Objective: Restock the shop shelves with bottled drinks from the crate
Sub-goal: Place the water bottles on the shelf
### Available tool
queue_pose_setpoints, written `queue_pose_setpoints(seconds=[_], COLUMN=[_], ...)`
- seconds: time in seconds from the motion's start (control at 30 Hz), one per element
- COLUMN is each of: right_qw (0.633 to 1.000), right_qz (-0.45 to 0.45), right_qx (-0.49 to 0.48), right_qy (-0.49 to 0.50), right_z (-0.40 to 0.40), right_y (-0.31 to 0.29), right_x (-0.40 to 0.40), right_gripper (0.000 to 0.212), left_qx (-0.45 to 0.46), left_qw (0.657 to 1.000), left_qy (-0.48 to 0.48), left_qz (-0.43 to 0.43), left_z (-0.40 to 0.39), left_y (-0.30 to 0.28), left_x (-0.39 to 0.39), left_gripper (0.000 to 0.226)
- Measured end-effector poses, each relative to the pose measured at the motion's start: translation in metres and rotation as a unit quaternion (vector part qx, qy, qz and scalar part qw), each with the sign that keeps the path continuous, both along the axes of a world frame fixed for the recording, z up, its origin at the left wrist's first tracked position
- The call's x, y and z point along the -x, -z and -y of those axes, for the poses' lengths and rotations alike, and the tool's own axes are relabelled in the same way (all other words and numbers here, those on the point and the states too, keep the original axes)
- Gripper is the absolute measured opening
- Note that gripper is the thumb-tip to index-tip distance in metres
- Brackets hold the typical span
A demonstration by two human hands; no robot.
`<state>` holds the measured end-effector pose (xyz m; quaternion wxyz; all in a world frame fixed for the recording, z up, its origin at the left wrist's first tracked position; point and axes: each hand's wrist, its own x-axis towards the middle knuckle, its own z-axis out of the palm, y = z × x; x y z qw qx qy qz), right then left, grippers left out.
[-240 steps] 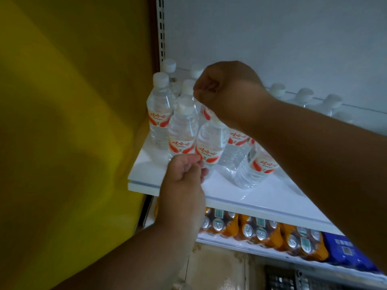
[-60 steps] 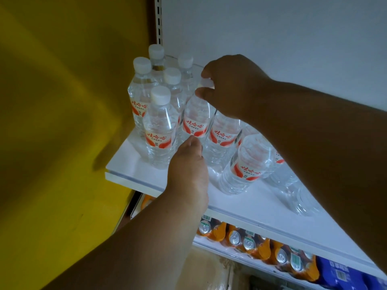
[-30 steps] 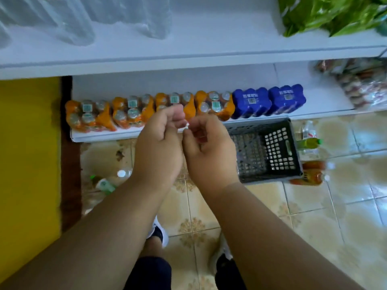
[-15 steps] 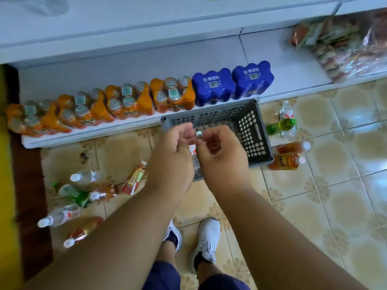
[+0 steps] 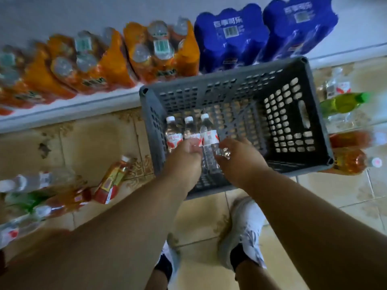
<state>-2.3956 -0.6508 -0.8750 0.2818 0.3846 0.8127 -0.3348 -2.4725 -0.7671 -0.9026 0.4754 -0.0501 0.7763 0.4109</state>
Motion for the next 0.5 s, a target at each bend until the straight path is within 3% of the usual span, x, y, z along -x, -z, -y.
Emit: queue_pose_setpoints(seconds=[0.13, 0.27, 0.5], right_qw=[0.992, 0.97, 0.936], right_qz=[0.071, 0.097, 0.182], right_qx=[0.013, 0.045, 0.006], right_qy=[-0.106, -0.219, -0.3], right_z=[-0.012, -0.018, -0.049], right_y=[0.076, 0.137, 0.176], right_x=[0.009, 0.023, 0.019], right_gripper=[0.057, 0.059, 0.079], left_qx=[0.049, 0.101, 0.159], left_qw=[0.998, 0.994, 0.987], left_qy=[0.025, 0.028, 0.005], left_qz=[-0.014, -0.01, -0.016], left_z=[-0.014, -0.027, -0.038], left_y=[0.067, 0.123, 0.169], left_x=[0.001, 0.003, 0.002], left_gripper=[0.036, 0.039, 0.036])
